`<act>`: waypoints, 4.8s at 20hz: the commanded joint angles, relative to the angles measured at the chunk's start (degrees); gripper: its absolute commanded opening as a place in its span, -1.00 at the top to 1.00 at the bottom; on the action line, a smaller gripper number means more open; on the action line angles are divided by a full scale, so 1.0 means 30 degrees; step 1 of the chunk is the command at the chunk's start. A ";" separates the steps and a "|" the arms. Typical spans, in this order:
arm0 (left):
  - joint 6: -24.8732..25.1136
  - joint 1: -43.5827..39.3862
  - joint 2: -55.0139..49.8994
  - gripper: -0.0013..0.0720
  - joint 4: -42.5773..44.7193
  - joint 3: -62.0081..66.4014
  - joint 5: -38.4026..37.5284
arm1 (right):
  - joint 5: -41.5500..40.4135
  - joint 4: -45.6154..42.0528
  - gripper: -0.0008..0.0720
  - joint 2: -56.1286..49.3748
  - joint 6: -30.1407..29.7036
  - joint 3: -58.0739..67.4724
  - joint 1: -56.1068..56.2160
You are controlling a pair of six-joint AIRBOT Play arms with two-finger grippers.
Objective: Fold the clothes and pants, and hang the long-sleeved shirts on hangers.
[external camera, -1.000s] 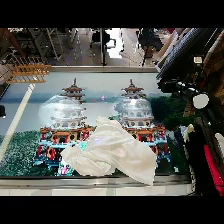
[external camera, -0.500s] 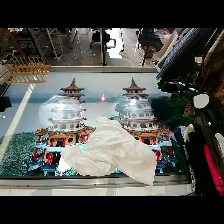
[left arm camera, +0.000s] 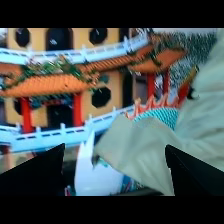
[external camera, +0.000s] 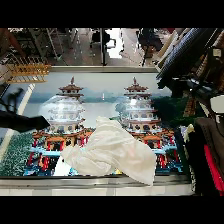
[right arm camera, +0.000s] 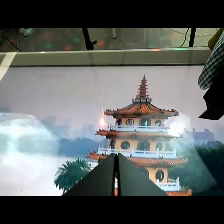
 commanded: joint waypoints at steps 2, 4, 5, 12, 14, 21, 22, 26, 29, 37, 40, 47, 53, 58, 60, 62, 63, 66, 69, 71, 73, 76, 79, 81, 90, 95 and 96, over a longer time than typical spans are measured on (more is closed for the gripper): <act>0.0605 -0.2004 -0.0189 -0.94 -0.0546 -0.5508 0.0066 | 1.1140 -0.0546 0.89 0.1137 -0.4779 -0.0277 0.0007; 0.0707 -0.2011 -0.0189 -0.94 -0.0984 -0.7060 0.1370 | 1.6655 0.2433 0.32 0.1195 -0.5646 -0.2871 0.0058; 0.1129 -0.2033 -0.0226 -0.94 -0.1392 -0.7533 0.1894 | 1.7019 0.4357 0.18 0.1406 -0.5523 -0.4823 0.0306; 0.1224 -0.3432 -0.2521 -0.93 -0.1668 -0.7949 0.3373 | 1.3427 0.0204 -0.44 0.1617 -0.4503 -1.3376 0.7890; 0.0430 -0.3898 -0.3060 -0.91 -0.1661 -0.7949 0.4459 | 1.3333 -0.2215 -0.45 0.1617 -0.4532 -1.3493 0.9391; -0.0051 -0.4022 -0.3723 0.95 -0.1668 -0.7941 0.4932 | 1.2043 -0.4313 -0.61 0.1479 -0.4801 -1.4579 1.0251; -0.0051 -0.4022 -0.3716 0.95 -0.1668 -0.7941 0.4925 | 1.1788 -0.4146 -0.61 0.1268 -0.4801 -1.5038 1.0251; 0.0109 -0.4022 -0.3694 0.95 -0.1683 -0.7701 0.4809 | 1.1089 -0.2739 -0.32 0.0350 -0.5238 -1.5613 1.0258; 0.0124 -0.4014 -0.3344 0.95 -0.1821 -0.7672 0.4787 | 1.1016 -0.3905 0.93 0.0277 -0.4874 -1.5606 1.0251; 0.2769 -0.0867 0.0787 0.95 -0.4823 -0.3453 0.0597 | 1.4222 -0.8837 0.94 0.4131 -0.2310 -0.7941 1.0236; 0.3665 0.4160 0.2033 0.95 -1.4207 0.2426 -0.1311 | 1.3763 -1.1497 0.94 0.6615 -0.2018 -0.1537 1.0236; 0.3293 1.4360 0.2608 0.95 -2.9449 1.5642 0.1894 | 0.0954 -0.3708 0.94 0.8182 -0.1370 0.8670 1.0244; 0.3665 1.5839 0.2237 0.95 -2.5434 1.7762 0.3432 | -0.0073 -0.5814 0.94 0.6419 -0.1413 0.9304 1.0236; 0.4255 0.8925 -0.1035 0.96 -1.6735 1.5344 0.4102 | 0.1122 -0.7446 0.94 0.0590 -0.0342 0.9282 0.7082; 0.4248 0.5129 -0.4131 0.96 -1.2517 1.5001 0.5326 | 0.1479 -0.5865 0.94 -0.2951 -0.0066 0.9245 0.5013; 0.4240 0.2594 -0.8043 0.96 -1.0513 1.5008 0.6834 | 0.0940 -0.5144 0.94 -0.6601 -0.0087 0.9253 0.3861; 0.4233 0.1923 -0.9916 0.95 -1.0477 1.5016 0.7599 | 0.0393 -0.5107 0.94 -0.8335 -0.0087 0.9253 0.3577; 0.3293 0.1362 -1.4353 0.95 -1.0506 1.5460 0.9500 | -0.2827 -0.4998 0.94 -1.2968 -0.0073 0.9253 0.3330; 0.2521 0.1923 -1.5562 0.54 -1.0353 1.6014 0.9231 | -0.4386 -0.4007 0.11 -1.5533 -0.0007 0.9551 0.3249; 0.2025 0.2776 -1.5256 -0.63 -1.0265 1.6021 0.7023 | -0.2127 -0.3453 -0.17 -1.5635 0.1005 0.9683 0.2572; 0.0357 0.4007 -1.4885 -0.58 -0.8444 1.6021 0.2754 | 0.2412 -0.2084 -0.33 -1.5380 0.1377 0.9887 0.1202; -0.2739 0.5610 -1.4637 -0.32 -0.1647 1.5817 -0.4903 | 1.0280 0.0401 -0.34 -1.4972 0.0743 0.9275 -0.1253; -0.2849 0.6579 -1.1956 -0.31 0.0554 1.1176 -0.5282 | 1.4382 0.3869 -0.29 -1.3457 -0.1610 0.5180 -0.2871; -0.1887 0.6725 -0.8947 -0.32 0.1107 0.6142 -0.4000 | 1.4200 0.5931 -0.29 -1.1395 -0.3468 0.0801 -0.3541; -0.1151 0.7395 -0.3534 -0.78 0.3308 -0.5668 0.2951 | 1.2692 0.6994 -0.28 -0.8415 -0.6637 -0.6586 -0.1880; -0.0801 0.7373 -0.4612 -0.78 0.2397 -0.5668 0.4000 | 1.2058 0.6317 -0.28 -0.9238 -0.6623 -0.6586 -0.0743; -0.0510 0.7351 -0.4954 -0.77 0.2149 -0.5668 0.3993 | 1.2058 0.6324 -0.28 -0.9457 -0.6630 -0.6586 -0.0612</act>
